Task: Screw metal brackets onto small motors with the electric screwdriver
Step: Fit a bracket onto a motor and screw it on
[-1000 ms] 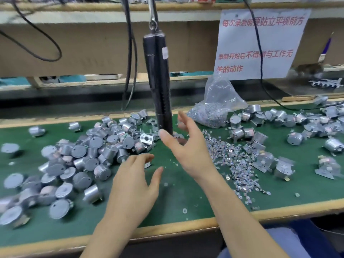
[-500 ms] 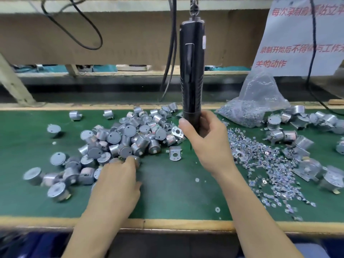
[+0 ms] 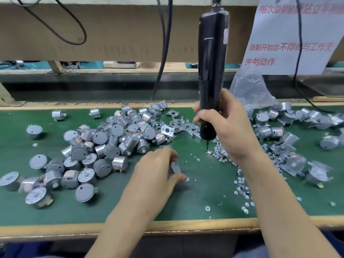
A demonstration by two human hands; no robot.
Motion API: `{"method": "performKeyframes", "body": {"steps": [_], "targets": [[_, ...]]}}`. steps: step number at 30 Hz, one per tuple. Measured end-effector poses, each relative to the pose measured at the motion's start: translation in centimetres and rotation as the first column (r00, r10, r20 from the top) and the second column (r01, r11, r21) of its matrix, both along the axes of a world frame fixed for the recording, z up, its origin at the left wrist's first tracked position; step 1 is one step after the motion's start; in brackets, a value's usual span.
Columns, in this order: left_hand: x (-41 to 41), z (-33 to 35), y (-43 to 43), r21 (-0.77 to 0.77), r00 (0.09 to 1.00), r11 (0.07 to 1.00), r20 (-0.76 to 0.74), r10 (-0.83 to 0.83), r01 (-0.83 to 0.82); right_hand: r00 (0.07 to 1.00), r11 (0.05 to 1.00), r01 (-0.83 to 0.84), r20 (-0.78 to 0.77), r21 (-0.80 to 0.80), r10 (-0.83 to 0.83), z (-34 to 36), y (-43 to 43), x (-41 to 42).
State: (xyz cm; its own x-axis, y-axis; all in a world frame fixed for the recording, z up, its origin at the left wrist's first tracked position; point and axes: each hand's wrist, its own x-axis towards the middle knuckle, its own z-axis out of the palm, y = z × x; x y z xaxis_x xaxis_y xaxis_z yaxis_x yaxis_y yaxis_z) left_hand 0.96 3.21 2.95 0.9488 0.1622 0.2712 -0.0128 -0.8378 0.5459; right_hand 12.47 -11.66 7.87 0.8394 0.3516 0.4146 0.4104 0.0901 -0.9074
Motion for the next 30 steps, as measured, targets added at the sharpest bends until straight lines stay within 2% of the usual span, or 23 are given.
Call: {"method": "performKeyframes", "body": {"steps": [3,8,14,17,20,24,26,30], "targets": [[1.0,-0.8,-0.3,0.045,0.999,0.999,-0.007,0.032,-0.031,0.997,0.996,-0.021,-0.078,0.089,0.028,0.0,-1.2,0.4],[1.7,-1.7,-1.0,0.012,1.0,1.0,0.02,0.019,-0.019,0.985,0.974,-0.069,-0.143,0.214,0.101,-1.1,-2.1,1.2],[1.7,-2.3,-1.2,0.061,0.996,0.998,-0.085,-0.02,0.025,0.992,0.987,0.041,-0.127,0.155,-0.021,-2.4,-1.9,1.7],[1.5,-2.4,-0.8,0.062,0.99,0.996,-0.124,-0.062,0.07,0.994,0.99,0.045,-0.106,0.134,-0.031,-2.7,-1.6,1.9],[1.5,-2.3,-0.6,-0.019,0.994,0.998,-0.089,-0.065,0.063,0.994,0.993,0.039,-0.106,0.114,-0.027,-3.0,-1.4,2.0],[1.2,-2.2,-0.6,-0.222,0.998,0.973,-0.018,0.067,-0.07,0.995,0.996,0.043,-0.098,0.084,-0.034,-3.3,-1.4,2.2],[1.2,-2.3,-0.8,-0.186,0.995,0.978,-0.009,0.098,-0.097,0.994,0.996,0.043,-0.104,0.079,-0.035,-3.4,-1.5,2.4],[1.2,-2.3,-1.3,-0.005,0.983,0.983,0.029,0.182,-0.182,0.995,0.998,0.038,-0.092,0.055,-0.033,-3.7,-1.6,2.6]]}}
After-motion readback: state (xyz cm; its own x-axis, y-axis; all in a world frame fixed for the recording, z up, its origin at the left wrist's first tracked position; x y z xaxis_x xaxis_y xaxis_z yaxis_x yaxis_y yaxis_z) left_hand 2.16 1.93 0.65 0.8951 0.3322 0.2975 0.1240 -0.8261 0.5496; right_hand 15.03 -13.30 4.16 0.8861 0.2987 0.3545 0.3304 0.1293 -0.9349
